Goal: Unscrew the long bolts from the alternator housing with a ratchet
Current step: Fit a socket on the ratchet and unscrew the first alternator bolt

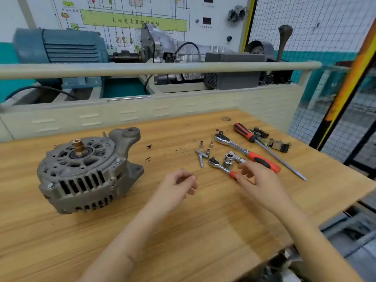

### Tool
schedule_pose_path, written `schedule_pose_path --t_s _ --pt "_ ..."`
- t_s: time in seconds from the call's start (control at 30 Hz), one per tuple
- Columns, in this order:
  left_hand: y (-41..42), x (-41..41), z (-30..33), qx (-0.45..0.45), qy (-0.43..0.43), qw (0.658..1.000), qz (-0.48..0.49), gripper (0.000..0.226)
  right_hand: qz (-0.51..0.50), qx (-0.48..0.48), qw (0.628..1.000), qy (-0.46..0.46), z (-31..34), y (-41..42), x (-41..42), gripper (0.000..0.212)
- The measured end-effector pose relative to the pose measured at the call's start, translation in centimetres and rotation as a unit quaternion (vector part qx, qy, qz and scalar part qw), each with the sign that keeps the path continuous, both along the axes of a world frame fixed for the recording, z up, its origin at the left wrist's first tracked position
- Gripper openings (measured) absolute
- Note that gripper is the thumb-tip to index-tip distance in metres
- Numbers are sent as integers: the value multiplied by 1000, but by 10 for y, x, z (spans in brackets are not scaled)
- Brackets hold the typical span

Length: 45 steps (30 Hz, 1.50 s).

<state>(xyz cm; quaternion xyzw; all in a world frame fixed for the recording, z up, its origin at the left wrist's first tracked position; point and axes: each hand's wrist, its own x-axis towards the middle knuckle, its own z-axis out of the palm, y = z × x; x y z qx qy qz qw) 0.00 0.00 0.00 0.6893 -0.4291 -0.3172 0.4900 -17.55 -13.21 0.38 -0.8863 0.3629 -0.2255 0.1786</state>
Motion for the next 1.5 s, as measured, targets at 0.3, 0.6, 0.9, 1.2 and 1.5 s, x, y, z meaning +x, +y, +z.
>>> schedule_pose_path --t_s 0.3,0.6,0.9,1.2,1.5 --pt "-28 21 -7 24 24 998 54 8 -50 -78 975 202 -17 -32 43 42" --pt "-54 25 -17 50 -53 995 67 9 -1 24 990 141 -18 -30 49 32" --pt "-125 35 -26 152 -344 921 104 45 17 514 780 -357 -18 -11 20 34" --pt "-124 38 -23 122 -377 917 45 21 64 532 761 -366 -6 -22 14 49" --pt "-61 19 1 -157 -495 854 -43 18 126 574 748 -308 5 -14 39 35"
